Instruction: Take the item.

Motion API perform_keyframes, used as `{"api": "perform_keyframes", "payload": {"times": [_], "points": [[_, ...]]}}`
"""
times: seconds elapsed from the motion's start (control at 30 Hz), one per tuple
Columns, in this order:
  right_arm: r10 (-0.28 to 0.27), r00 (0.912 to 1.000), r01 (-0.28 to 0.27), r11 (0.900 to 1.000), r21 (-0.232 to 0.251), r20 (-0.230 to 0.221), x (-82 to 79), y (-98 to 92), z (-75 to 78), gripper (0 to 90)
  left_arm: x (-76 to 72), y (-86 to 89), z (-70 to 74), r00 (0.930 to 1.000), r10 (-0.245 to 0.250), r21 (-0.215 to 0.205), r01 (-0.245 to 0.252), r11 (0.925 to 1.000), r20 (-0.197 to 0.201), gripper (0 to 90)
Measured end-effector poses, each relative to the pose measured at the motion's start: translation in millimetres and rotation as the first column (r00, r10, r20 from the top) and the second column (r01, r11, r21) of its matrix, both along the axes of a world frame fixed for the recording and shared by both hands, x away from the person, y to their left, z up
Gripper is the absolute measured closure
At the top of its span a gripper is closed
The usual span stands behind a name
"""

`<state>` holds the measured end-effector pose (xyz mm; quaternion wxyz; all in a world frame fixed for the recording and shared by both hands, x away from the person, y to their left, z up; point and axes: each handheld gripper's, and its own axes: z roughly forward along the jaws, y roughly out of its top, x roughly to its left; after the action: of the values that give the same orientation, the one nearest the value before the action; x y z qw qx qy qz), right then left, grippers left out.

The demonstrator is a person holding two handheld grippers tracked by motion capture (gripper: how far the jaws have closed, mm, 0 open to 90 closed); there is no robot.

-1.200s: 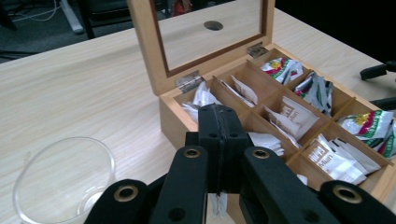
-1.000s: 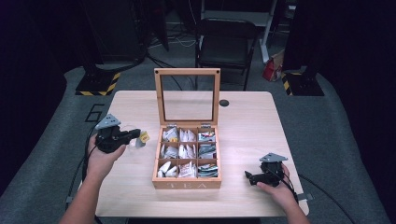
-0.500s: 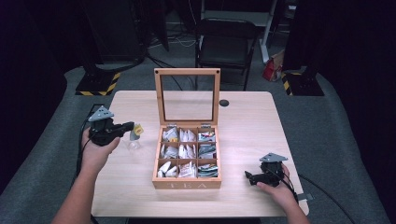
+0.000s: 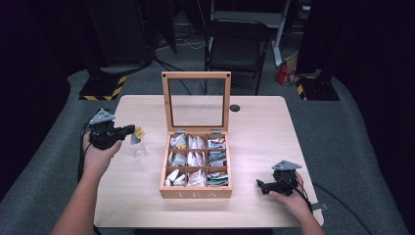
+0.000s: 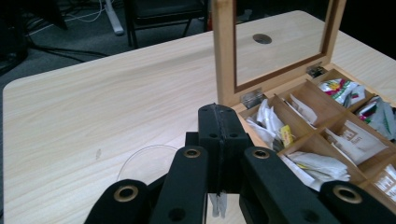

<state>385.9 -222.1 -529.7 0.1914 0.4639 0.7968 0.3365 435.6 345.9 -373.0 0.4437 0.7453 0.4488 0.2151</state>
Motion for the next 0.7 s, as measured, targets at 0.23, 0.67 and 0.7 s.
{"api": "perform_keyframes", "payload": {"times": [0.23, 0.67, 0.7], "points": [[0.001, 1.0, -0.001, 1.0, 0.0, 0.0, 0.0, 0.0, 0.0, 0.0, 8.0, 7.5, -6.1, 0.9996, 0.028, -0.004, -0.028, 0.9996, -0.009, 90.0], [0.001, 1.0, -0.001, 1.0, 0.0, 0.0, 0.0, 0.0, 0.0, 0.0, 17.7, 13.0, -17.1, 0.9982, 0.059, -0.01, -0.059, 0.9982, -0.014, 90.0], [0.001, 1.0, -0.001, 1.0, 0.0, 0.0, 0.0, 0.0, 0.0, 0.0, 18.8, 12.6, -18.6, 0.998, 0.062, -0.011, -0.062, 0.998, -0.013, 90.0]]}}
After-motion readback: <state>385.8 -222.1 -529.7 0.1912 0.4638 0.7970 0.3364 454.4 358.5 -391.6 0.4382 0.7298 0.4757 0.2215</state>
